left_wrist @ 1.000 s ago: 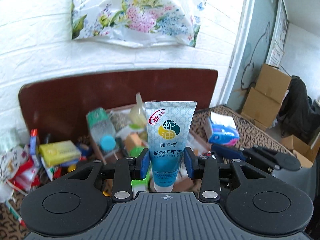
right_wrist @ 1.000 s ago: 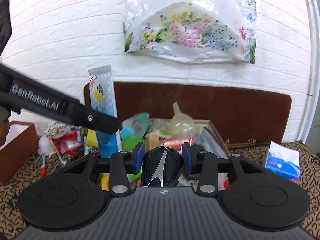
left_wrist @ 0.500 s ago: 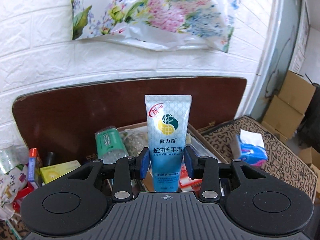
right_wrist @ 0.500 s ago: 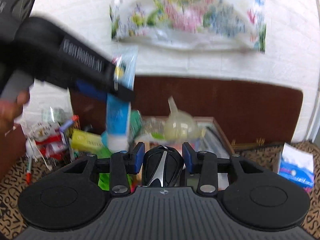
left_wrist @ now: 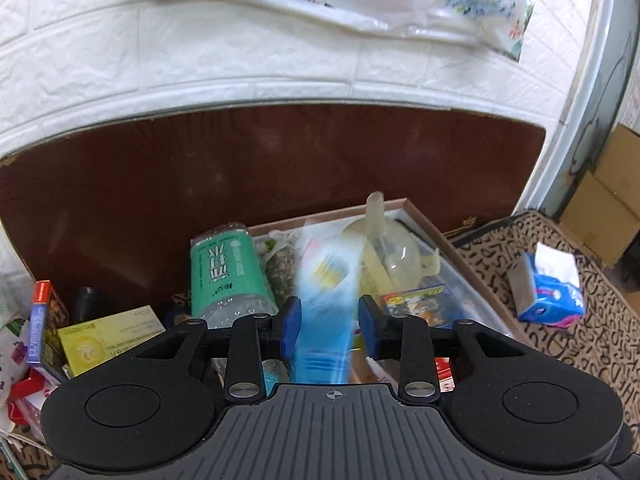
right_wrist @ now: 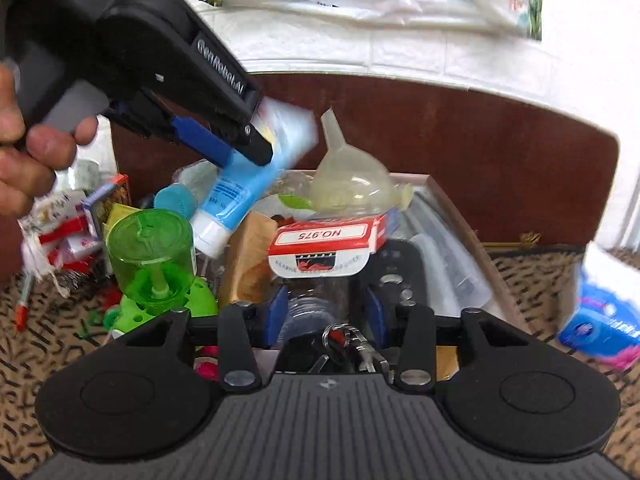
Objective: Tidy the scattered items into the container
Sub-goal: 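Carry the tube and key fob over the cardboard box with both tools, then open the left tool to drop the tube while the right drops the key fob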
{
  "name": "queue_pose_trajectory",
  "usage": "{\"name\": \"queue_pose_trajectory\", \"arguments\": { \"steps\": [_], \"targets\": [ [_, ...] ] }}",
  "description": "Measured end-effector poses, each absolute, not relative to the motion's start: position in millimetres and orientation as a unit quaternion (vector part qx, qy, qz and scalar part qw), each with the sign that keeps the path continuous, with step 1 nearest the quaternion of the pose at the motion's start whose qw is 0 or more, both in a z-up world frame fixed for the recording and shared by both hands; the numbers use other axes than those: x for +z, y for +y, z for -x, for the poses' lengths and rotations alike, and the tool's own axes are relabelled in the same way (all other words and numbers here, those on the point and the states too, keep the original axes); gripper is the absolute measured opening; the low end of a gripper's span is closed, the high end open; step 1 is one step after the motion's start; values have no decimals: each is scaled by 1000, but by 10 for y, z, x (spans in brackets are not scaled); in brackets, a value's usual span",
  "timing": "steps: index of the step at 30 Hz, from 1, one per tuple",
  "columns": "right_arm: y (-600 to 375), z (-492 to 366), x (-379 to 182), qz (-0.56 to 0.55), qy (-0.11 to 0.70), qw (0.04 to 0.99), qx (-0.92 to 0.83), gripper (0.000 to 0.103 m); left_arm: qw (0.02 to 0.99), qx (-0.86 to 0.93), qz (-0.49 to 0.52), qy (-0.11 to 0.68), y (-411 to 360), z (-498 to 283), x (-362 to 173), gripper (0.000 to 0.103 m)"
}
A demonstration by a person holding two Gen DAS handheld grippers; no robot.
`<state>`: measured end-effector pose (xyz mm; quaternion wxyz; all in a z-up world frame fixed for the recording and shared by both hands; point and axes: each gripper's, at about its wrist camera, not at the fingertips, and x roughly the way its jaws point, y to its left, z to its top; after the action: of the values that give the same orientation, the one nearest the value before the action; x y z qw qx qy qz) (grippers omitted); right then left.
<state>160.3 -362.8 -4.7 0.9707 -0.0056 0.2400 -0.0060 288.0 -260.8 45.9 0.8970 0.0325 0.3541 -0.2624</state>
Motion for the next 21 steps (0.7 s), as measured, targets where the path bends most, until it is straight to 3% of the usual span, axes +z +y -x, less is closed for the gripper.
{"name": "queue_pose_trajectory", "arguments": {
  "steps": [3,5,7,10,13,21],
  "targets": [
    [-3585,-1603,-54,19,239,971,-6,54,899,-260,-31,352,-2610,-2892,441,50],
    [-3571,-1596,-66,24,238,971,-12,62,900,-262,-33,347,-2617,-2881,458,62],
    [-3577,-1562,-69,24,233,972,-19,78,905,-264,-34,331,-2597,-2836,488,83],
    [-3589,-1481,-62,22,229,973,-21,93,913,-266,-37,306,-2555,-2736,574,94],
    [-3571,-1410,-68,32,226,973,-30,101,912,-281,-31,296,-2492,-2617,633,103],
    [-3507,-1286,-23,9,247,969,-26,102,907,-304,-4,290,-2152,-2142,608,103]
  ]
}}
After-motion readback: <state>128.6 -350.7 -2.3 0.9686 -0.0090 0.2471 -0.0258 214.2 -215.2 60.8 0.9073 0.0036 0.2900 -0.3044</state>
